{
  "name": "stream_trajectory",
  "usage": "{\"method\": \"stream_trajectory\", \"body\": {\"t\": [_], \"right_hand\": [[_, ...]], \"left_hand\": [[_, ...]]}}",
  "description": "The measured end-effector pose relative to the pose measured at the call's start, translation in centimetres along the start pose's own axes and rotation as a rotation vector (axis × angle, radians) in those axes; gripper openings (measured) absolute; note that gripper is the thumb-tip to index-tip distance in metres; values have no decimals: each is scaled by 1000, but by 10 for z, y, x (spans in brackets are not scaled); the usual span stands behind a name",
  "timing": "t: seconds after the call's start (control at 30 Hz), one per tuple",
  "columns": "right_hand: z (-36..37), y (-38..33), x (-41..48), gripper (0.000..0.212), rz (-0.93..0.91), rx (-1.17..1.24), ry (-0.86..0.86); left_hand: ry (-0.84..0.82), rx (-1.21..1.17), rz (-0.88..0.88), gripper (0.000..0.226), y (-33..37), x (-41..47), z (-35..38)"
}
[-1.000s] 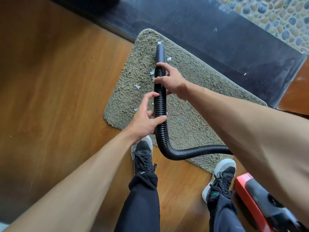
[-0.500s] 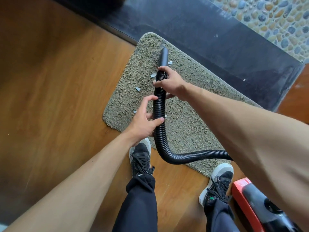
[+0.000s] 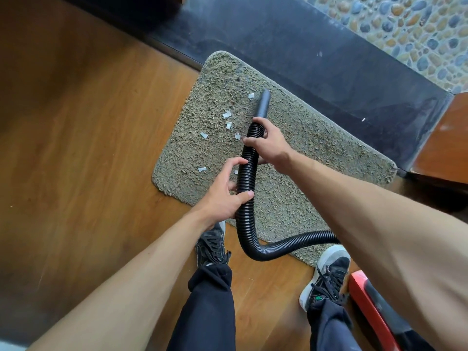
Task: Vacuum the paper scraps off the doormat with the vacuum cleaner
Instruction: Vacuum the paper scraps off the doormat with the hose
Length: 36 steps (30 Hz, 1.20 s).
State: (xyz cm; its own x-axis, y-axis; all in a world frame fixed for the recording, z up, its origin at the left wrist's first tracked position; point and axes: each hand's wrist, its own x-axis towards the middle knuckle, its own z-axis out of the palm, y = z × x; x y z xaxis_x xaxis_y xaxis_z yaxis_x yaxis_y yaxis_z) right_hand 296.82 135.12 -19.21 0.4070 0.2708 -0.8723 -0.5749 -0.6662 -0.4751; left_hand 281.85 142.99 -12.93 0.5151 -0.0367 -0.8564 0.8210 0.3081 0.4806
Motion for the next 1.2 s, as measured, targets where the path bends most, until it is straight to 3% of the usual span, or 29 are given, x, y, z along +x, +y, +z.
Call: {"method": "stream_trajectory", "body": {"t": [0.37,1.0,1.2], "right_hand": [[23,-4,-1,62,-8,-58,-112],[0,2,-2,62,16,42,-42],[18,9,-9,62,19,-5,-109]], "left_hand": [[11,-130,-41,60,-15,-13,-13],[-31,-80,-8,59,1,-5,-3],[-20,-122,-48,60,-15,-22,-5]]}}
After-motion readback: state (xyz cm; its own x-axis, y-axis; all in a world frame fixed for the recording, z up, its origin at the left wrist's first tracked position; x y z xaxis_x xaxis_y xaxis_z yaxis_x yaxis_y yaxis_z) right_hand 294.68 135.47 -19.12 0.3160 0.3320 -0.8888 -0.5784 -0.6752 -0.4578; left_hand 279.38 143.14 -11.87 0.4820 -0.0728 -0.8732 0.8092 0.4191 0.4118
